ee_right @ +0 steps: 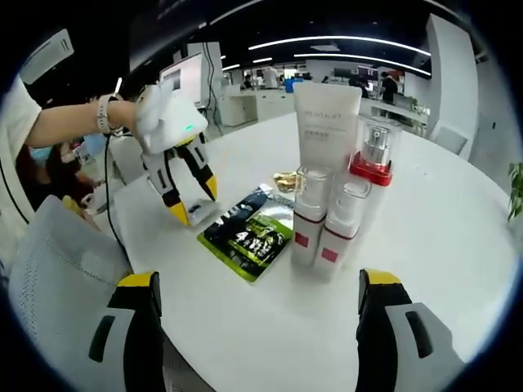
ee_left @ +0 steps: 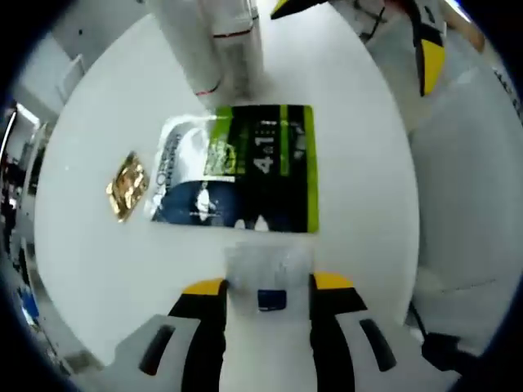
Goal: Arrange the skincare products in the storage area until every visible bottle or jar stands upright without overlapping.
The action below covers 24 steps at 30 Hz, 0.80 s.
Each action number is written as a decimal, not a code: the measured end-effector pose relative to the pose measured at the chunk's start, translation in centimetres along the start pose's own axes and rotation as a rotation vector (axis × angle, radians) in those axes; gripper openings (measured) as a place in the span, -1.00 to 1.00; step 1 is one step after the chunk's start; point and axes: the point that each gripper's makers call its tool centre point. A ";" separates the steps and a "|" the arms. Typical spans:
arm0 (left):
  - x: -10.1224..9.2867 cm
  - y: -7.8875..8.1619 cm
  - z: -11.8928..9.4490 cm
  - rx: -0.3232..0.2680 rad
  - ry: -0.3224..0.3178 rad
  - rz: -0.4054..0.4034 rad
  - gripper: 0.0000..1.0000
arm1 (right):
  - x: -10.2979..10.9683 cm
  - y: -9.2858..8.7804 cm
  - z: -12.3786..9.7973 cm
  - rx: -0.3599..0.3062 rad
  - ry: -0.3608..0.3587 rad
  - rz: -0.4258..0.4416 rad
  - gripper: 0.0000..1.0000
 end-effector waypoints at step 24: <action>-0.2 -0.1 0.5 -0.065 -0.034 -0.024 -0.22 | 0.7 -0.3 0.0 0.022 0.031 -0.012 0.99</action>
Point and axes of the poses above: the point that each gripper's makers call its tool centre point, and the gripper's own axes: z roughly forward along the fingers, x roughly to its left, y roughly out of its top, and after that the axes turned 10 degrees about -x, right-handed
